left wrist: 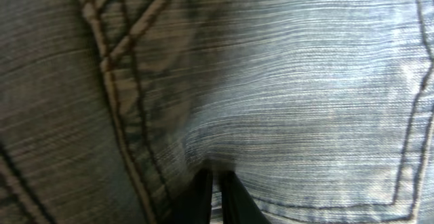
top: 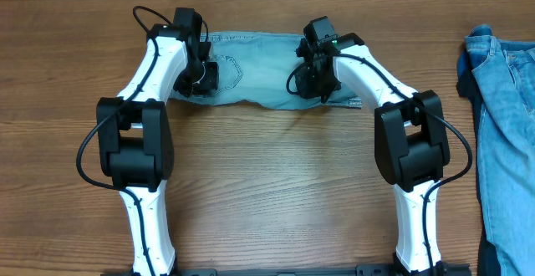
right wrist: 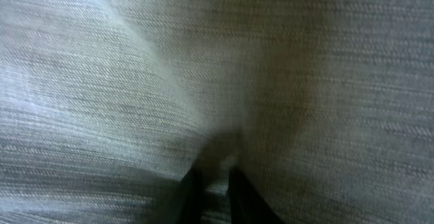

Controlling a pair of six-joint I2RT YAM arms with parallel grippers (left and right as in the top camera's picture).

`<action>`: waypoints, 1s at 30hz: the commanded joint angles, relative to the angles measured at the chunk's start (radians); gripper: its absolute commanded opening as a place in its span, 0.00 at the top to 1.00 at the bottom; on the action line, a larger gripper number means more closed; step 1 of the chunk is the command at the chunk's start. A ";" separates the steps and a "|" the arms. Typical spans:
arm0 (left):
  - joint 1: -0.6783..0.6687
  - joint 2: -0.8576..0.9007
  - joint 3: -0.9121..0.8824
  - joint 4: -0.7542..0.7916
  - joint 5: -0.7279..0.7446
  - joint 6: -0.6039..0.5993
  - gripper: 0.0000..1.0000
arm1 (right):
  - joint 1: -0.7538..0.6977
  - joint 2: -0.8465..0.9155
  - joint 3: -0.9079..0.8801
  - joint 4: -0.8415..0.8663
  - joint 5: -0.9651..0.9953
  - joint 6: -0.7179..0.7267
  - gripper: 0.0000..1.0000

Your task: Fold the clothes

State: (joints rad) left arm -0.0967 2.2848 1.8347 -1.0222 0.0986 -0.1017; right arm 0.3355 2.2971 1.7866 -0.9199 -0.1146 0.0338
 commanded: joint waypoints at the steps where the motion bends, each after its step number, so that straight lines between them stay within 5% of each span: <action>1: 0.092 0.001 -0.044 0.005 -0.135 0.012 0.90 | -0.032 0.005 -0.065 -0.028 0.128 0.005 0.82; 7: 0.222 0.001 -0.044 0.001 -0.132 0.012 0.93 | -0.177 0.005 -0.064 -0.085 0.152 0.005 0.82; 16: 0.234 0.001 -0.044 0.005 -0.237 0.020 0.93 | -0.339 0.005 -0.055 -0.054 0.166 -0.006 0.73; 23: 0.233 -0.027 0.151 -0.105 -0.078 0.020 0.93 | -0.351 -0.058 0.220 -0.192 0.158 -0.006 0.72; 27: 0.233 -0.030 0.397 -0.243 0.054 0.019 0.67 | -0.343 -0.104 0.343 -0.301 0.082 0.020 0.69; 30: 0.233 -0.030 0.454 -0.275 0.013 0.019 0.42 | -0.343 -0.111 0.341 -0.371 -0.059 0.020 0.67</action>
State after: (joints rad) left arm 0.1436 2.2757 2.2395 -1.2816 0.1127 -0.0982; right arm -0.0063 2.2234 2.1067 -1.2572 -0.0498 0.0441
